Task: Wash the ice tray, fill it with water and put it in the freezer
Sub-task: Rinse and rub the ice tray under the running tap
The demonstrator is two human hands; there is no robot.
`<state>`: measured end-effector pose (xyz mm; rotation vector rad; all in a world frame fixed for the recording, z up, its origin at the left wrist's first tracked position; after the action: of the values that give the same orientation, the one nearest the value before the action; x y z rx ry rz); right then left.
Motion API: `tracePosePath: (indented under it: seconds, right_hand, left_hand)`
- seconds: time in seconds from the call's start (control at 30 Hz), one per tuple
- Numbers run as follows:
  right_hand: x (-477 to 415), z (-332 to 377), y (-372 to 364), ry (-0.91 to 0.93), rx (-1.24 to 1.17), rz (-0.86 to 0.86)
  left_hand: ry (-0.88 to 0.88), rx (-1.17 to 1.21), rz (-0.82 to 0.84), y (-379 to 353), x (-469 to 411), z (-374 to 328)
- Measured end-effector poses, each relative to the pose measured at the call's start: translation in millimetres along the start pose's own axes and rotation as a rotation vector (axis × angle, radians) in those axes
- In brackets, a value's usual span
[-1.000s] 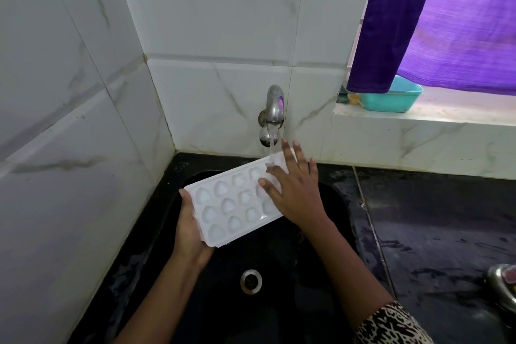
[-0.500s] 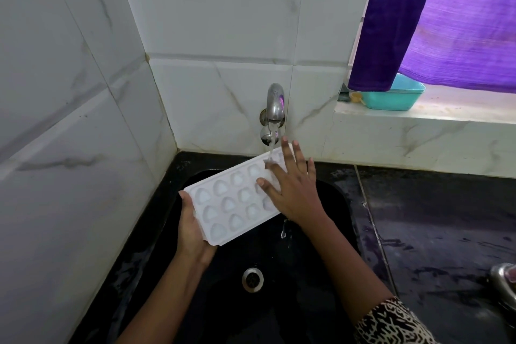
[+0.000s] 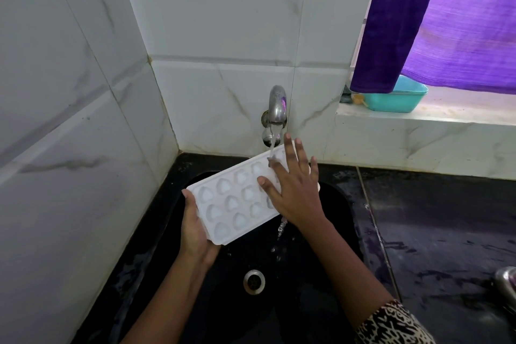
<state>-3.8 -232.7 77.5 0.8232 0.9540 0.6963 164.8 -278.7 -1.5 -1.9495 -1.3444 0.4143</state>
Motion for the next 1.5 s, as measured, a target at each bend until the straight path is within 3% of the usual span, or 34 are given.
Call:
tracePosePath:
  seconds: [0.47,0.6,0.77,0.93,1.1,1.2,1.4,1.5]
  right_hand:
    - [2.1,-3.6,-1.2,0.004,0.012,-0.035]
    - [2.3,-6.4,-10.9,-0.003,-0.009,0.049]
    - [2.9,-2.9,-2.1,-0.012,0.056,-0.037]
    - [0.0,-9.7,-8.4,-0.014,0.001,0.074]
    - [-3.7,-4.5,-5.2,-0.049,-0.006,0.035]
    - [3.9,0.4,-18.7,-0.005,-0.006,0.138]
    - [12.4,-22.3,1.3,-0.043,-0.285,0.101]
    - [19.1,-25.9,5.8,-0.043,-0.270,0.087]
  left_hand:
    - [0.017,0.025,0.011,7.8,4.4,7.9]
    - [0.018,0.003,-0.015,11.7,2.5,4.8]
    - [0.028,-0.023,-0.014,8.5,3.2,9.5]
    - [0.006,-0.012,0.003,9.1,0.4,1.6]
    - [0.044,-0.032,0.002,9.0,2.3,10.4]
    - [0.019,-0.044,-0.002,12.4,0.5,4.7]
    - [-0.027,-0.018,-0.044,28.2,3.3,-1.4]
    - [-0.030,0.000,-0.054,26.7,2.6,-2.9]
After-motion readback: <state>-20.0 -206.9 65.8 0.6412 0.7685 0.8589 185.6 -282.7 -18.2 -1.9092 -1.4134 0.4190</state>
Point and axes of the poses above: each hand's wrist, its own x-axis away from the middle knuckle, its own y-axis out of the back of the hand, z = x × y, the point moved 8 cm from there along -x, towards the middle knuckle, and after that the axes turned 8 degrees about -y, right-handed, at the moved point
